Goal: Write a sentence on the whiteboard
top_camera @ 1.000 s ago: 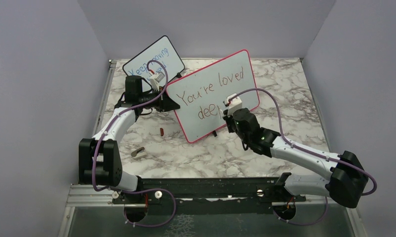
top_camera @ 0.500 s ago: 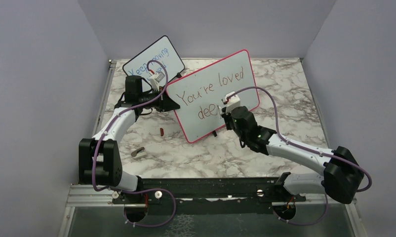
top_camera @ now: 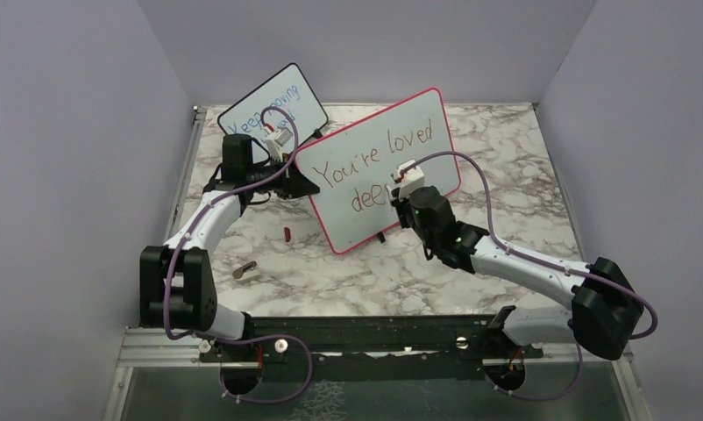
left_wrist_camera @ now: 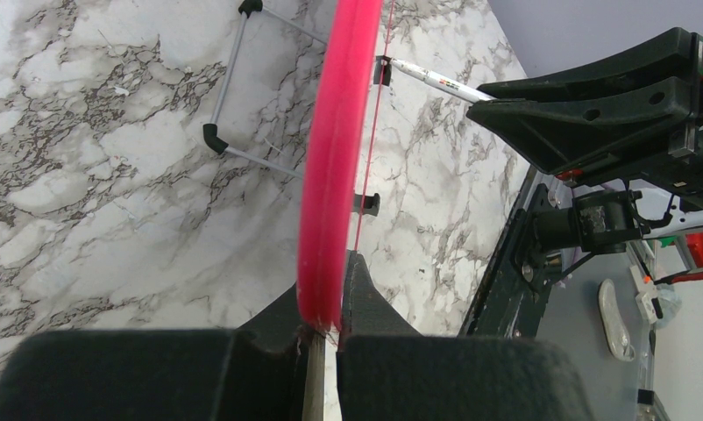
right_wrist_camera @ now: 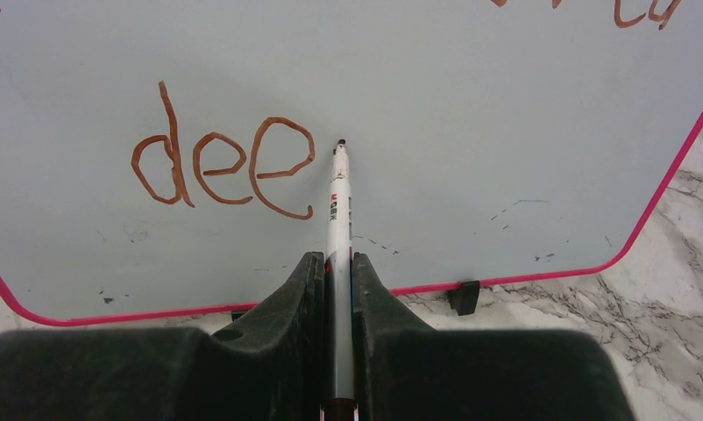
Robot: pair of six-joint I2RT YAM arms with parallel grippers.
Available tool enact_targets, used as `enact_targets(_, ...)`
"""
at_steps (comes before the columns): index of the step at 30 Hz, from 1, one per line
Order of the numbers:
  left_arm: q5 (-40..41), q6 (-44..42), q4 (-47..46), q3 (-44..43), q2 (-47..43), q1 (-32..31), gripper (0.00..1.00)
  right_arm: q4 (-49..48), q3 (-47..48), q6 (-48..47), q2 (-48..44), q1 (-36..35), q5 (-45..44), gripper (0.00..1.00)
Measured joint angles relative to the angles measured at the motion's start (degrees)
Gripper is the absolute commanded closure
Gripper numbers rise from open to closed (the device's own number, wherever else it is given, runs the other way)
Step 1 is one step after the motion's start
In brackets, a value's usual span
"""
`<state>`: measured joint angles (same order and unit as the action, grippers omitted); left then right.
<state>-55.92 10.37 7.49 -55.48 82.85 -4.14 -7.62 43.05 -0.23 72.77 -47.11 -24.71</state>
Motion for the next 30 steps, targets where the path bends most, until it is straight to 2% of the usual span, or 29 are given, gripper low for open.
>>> enact_targets(30,0.1,0.1,0.0,0.0,0.0,0.0,1.0,0.8,0.1,2.6,0.6,2.2,-0.5,1.0)
